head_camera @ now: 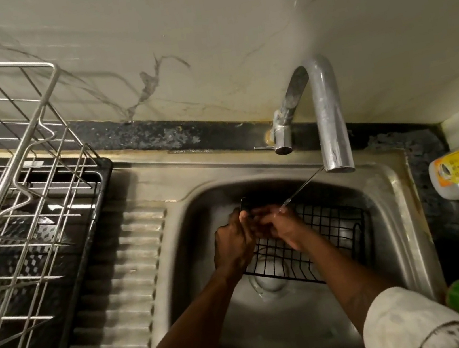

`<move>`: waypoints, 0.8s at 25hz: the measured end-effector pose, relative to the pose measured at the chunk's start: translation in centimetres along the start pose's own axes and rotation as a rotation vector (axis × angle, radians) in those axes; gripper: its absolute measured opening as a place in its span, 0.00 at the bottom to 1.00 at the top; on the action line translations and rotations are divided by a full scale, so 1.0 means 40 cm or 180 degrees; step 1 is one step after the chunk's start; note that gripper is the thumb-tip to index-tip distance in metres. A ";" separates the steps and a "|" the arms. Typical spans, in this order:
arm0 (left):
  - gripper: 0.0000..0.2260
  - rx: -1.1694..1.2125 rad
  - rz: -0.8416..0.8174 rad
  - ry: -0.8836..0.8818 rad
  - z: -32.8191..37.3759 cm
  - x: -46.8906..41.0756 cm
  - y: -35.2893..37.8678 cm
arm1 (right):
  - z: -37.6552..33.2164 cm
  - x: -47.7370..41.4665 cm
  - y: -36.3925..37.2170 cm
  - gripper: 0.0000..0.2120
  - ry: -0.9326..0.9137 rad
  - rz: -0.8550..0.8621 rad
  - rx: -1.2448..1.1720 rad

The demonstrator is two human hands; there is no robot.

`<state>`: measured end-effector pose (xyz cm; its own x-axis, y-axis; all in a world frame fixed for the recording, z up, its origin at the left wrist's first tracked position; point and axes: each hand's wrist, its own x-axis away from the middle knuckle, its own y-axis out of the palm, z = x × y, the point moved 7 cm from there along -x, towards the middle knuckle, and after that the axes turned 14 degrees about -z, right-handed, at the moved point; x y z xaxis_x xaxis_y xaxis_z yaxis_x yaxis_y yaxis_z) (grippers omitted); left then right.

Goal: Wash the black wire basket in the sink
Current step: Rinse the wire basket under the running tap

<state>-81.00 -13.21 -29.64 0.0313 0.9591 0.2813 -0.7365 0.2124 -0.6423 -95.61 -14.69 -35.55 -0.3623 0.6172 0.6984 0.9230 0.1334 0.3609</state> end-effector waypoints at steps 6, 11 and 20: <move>0.16 -0.0024 -0.0046 -0.0129 0.000 -0.003 0.006 | 0.056 0.049 0.039 0.12 0.0122 -0.0018 0.0249; 0.14 -0.0104 0.0176 -0.0180 -0.009 0.015 -0.035 | -0.023 0.055 -0.095 0.11 -0.0102 0.0377 0.0048; 0.16 -0.0276 0.0318 -0.0201 -0.021 0.034 -0.082 | 0.053 0.095 -0.043 0.08 0.0484 -0.0140 0.1235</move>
<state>-77.95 -12.46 -27.75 -0.0839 0.9632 0.2553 -0.6725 0.1343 -0.7278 -98.32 -10.93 -34.81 -0.3907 0.4868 0.7813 0.8761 0.4572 0.1532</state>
